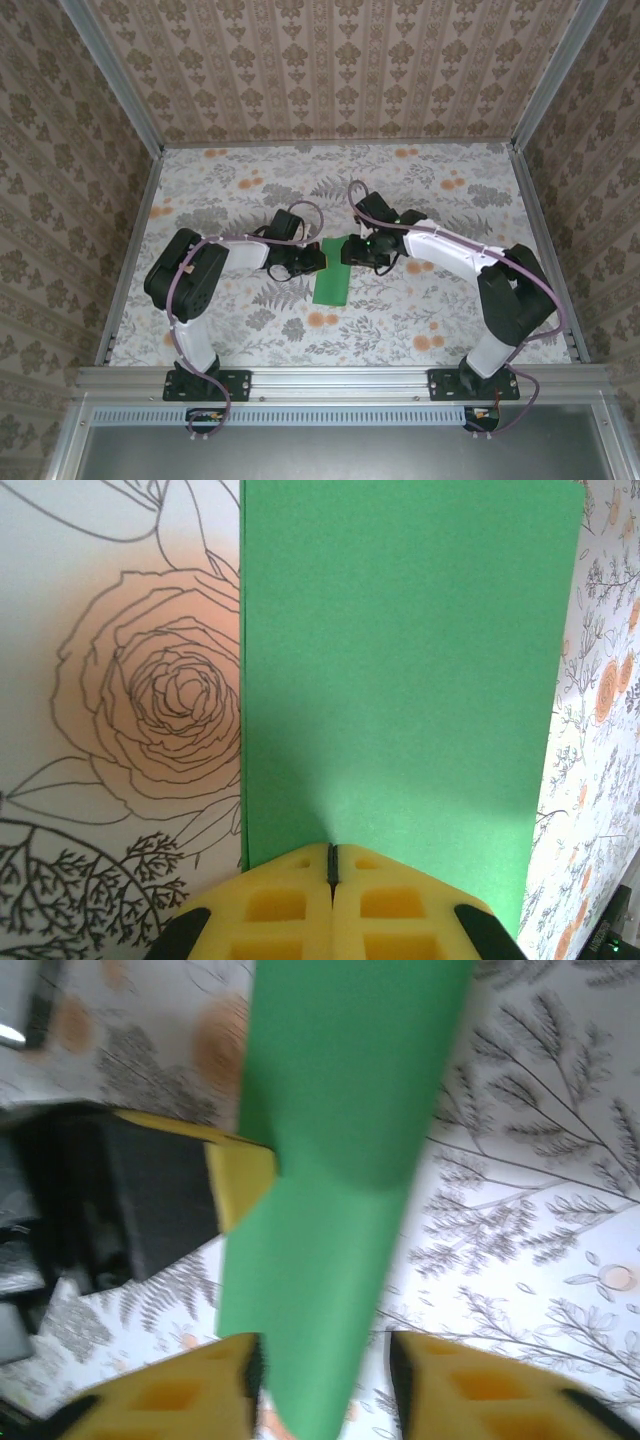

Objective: Fold a paper plane with a square sheet of paper (pick it up from the middle)
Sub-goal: Hold the square sheet of paper at the center of the table, then fold the square sheet of paper in half at the center of the table.

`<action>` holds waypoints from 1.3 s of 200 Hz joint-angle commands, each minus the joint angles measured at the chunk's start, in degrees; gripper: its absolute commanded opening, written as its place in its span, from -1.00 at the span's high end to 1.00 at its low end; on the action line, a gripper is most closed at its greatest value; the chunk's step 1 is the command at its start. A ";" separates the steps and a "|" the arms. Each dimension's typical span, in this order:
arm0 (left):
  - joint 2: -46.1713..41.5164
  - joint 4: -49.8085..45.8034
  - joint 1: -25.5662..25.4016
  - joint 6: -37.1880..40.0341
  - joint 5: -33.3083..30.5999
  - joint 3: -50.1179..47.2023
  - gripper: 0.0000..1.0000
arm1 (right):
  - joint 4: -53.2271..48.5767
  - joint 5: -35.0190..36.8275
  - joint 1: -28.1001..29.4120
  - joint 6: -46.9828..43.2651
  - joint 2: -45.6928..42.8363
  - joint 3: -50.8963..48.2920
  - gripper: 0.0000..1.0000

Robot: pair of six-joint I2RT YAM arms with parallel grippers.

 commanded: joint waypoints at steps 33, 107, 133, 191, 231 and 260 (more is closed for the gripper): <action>5.93 -9.66 -1.15 -1.37 -7.98 -3.37 1.00 | 7.17 0.63 2.42 8.62 7.55 2.35 1.00; 6.94 -12.11 -1.27 -1.44 -8.96 -2.41 1.00 | 7.04 -1.53 3.17 9.06 15.66 4.73 1.00; 7.44 -13.01 -1.27 -1.61 -9.69 -2.56 1.00 | 5.75 -1.18 2.84 7.91 16.07 3.64 1.00; 9.23 -12.51 -1.44 -1.10 -9.44 -4.06 1.00 | 4.11 -1.26 1.55 5.27 15.75 -0.20 1.00; 11.14 -12.30 -1.27 -0.88 -9.49 -4.51 1.00 | 5.52 -1.62 0.83 5.27 14.29 -3.25 1.00; 12.10 -12.31 -1.18 -0.78 -9.34 -4.55 1.00 | 8.25 -1.28 -0.97 5.27 10.73 -8.16 1.00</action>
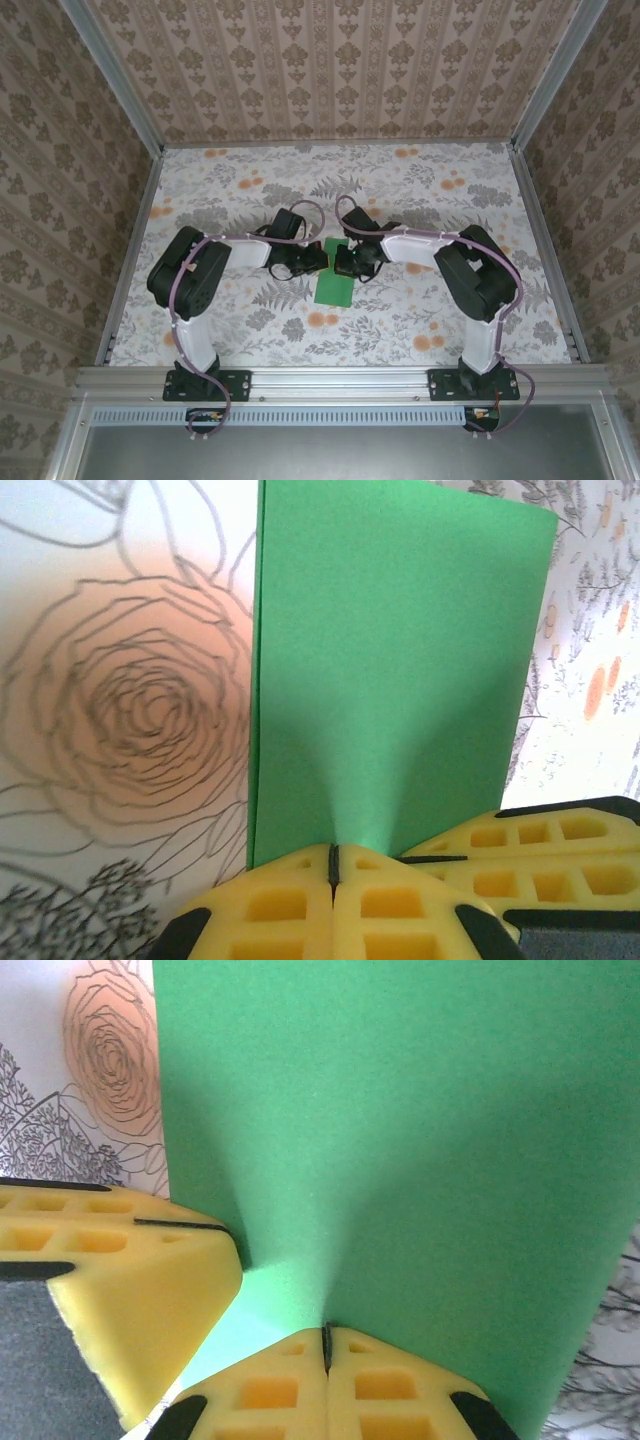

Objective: Fold a paper plane with a square sheet of paper (pick it up from the middle)
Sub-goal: Fold the square sheet of paper in half at the center of the table.

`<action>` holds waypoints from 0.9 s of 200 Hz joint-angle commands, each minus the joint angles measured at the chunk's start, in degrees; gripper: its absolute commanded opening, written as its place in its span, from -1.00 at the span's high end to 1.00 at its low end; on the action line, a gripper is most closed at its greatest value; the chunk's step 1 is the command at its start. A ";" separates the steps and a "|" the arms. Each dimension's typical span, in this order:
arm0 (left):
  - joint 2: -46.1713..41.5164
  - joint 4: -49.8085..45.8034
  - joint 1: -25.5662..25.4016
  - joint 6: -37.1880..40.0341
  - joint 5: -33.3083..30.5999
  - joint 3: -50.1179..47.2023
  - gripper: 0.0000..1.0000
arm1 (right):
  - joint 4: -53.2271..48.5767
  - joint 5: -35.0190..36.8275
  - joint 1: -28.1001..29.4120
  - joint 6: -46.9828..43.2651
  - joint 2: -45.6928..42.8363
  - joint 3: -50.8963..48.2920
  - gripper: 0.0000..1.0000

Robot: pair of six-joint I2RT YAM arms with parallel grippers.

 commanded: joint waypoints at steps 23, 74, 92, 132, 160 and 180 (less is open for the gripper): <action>9.66 -12.68 -0.91 0.57 -11.32 -5.47 1.00 | -4.17 1.73 -3.82 -0.94 -4.09 -8.49 1.00; 9.71 -12.44 -0.89 1.08 -11.33 -5.25 1.00 | -4.50 1.06 -8.24 -2.50 -8.54 -12.21 1.00; 9.36 -12.52 -0.91 1.38 -11.11 -5.06 1.00 | -3.61 0.78 -8.48 -3.13 -11.18 -11.93 1.00; 8.91 -13.17 -0.91 1.99 -10.93 -4.33 1.00 | 5.19 -8.07 -8.26 -3.09 -12.00 -10.17 1.00; 9.07 -13.36 -0.91 1.82 -10.84 -3.96 1.00 | 9.56 -13.55 -7.36 -2.35 -6.52 -6.48 1.00; 9.17 -13.51 -0.91 1.81 -10.76 -3.89 1.00 | 10.06 -14.74 -7.08 -2.83 -2.80 -4.30 1.00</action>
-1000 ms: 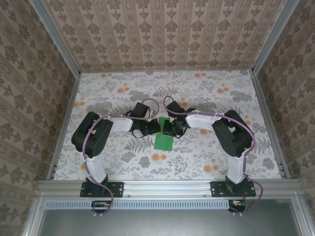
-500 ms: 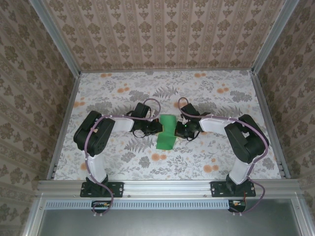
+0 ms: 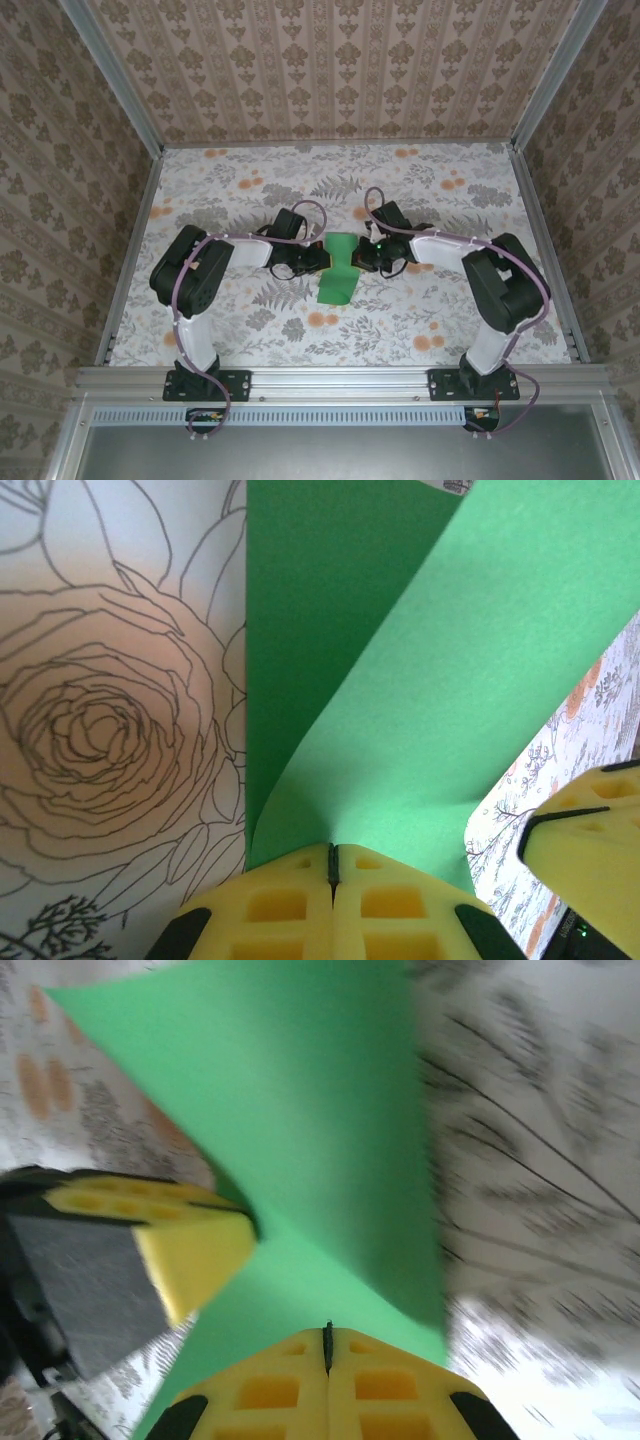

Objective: Fold a paper plane with a square sheet of paper (pick it up from the middle)
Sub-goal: Fold the square sheet of paper in half at the center of the table.

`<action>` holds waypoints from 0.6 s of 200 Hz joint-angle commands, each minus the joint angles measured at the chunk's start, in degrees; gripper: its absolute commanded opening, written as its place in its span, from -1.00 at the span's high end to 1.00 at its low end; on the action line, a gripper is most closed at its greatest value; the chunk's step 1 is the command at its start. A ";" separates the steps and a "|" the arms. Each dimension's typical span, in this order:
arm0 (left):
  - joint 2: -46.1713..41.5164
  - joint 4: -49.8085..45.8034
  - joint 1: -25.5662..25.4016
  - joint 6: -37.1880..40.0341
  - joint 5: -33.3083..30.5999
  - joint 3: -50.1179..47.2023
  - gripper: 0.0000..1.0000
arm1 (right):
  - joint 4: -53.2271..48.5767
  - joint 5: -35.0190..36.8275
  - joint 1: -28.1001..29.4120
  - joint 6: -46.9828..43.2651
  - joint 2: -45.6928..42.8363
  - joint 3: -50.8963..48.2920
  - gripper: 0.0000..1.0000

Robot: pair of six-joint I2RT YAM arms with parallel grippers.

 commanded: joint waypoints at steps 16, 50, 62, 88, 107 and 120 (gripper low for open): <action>8.32 -14.95 -0.87 1.71 -12.57 -4.28 1.00 | 4.19 -5.07 0.31 -0.55 6.01 2.69 1.00; 8.42 -15.60 -0.70 1.25 -13.56 -4.86 1.00 | 10.21 -4.78 -1.64 -0.37 7.51 -2.79 1.00; 8.60 -15.61 -0.48 1.23 -13.56 -5.18 1.00 | 11.90 -4.69 -3.35 -0.47 7.40 -5.21 1.00; 8.66 -15.63 -0.16 1.19 -13.61 -5.64 1.00 | 14.77 -4.55 -7.15 -1.21 4.84 -9.65 1.00; 8.61 -15.79 -0.08 1.41 -13.56 -5.66 1.00 | 13.93 -3.58 -8.45 -2.16 1.67 -9.81 1.00; 8.46 -15.74 -0.08 1.42 -13.42 -5.49 1.00 | 13.61 -3.57 -8.17 -2.25 -0.18 -8.85 1.00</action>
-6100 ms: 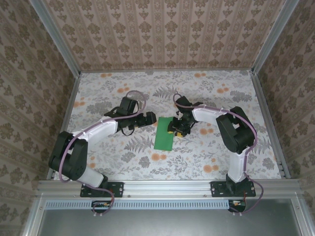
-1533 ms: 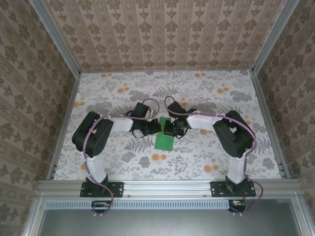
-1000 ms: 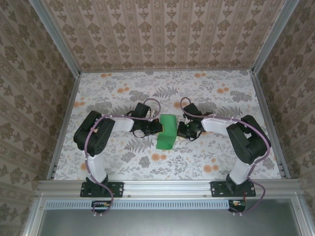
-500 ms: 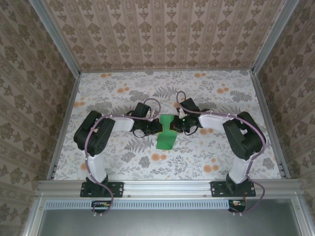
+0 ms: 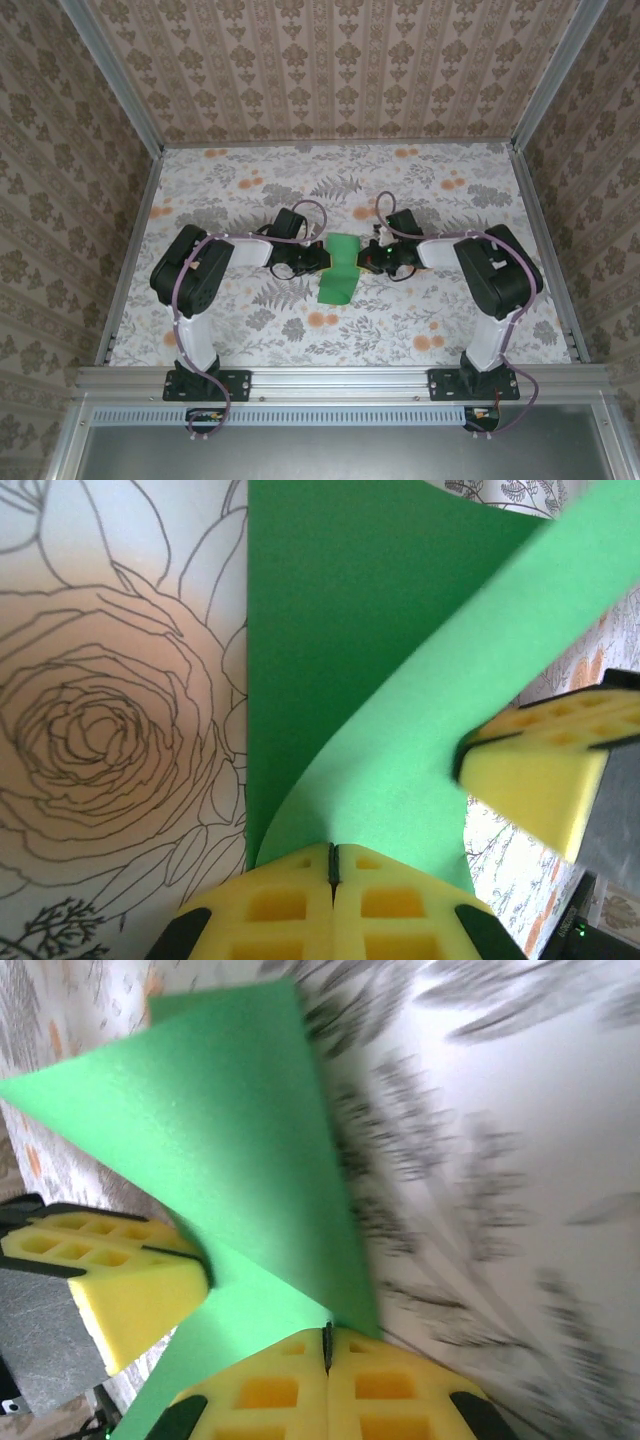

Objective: Fold a paper plane with a square sheet of paper (pick it up from the middle)
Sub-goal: Fold the square sheet of paper in half at the center of the table.

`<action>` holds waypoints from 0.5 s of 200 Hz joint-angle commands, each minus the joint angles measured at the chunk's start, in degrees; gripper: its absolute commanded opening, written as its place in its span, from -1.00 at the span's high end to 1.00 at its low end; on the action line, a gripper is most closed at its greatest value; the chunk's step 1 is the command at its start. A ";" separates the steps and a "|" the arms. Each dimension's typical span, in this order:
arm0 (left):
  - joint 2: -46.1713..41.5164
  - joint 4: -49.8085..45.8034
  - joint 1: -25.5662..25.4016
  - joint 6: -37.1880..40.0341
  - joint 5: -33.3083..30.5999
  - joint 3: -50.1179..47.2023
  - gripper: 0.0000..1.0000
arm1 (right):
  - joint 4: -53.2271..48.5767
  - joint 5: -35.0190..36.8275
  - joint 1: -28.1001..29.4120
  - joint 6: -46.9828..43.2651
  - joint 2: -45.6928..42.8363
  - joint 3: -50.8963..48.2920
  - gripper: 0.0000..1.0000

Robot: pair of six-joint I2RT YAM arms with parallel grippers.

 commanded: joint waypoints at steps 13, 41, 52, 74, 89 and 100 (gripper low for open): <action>8.19 -15.53 -0.12 1.60 -13.48 -5.45 1.00 | -2.50 3.46 0.00 -1.54 -4.00 1.56 1.00; 8.08 -15.73 -0.12 1.66 -13.43 -5.03 1.00 | -3.76 2.97 3.52 -1.79 -1.80 6.00 1.00; 8.01 -15.87 -0.12 1.60 -13.34 -4.96 1.00 | -3.78 2.74 4.34 -1.45 0.08 7.52 1.00; 8.00 -16.06 -0.12 1.61 -13.32 -4.90 1.00 | -2.99 2.34 4.64 -0.69 3.72 9.28 1.00; 7.90 -16.31 -0.07 1.56 -13.43 -4.95 1.00 | -3.42 2.69 4.34 -1.06 5.45 10.18 1.00; 7.82 -16.28 -0.12 1.55 -13.45 -5.01 1.00 | -3.60 2.64 3.85 -1.32 6.29 10.36 1.00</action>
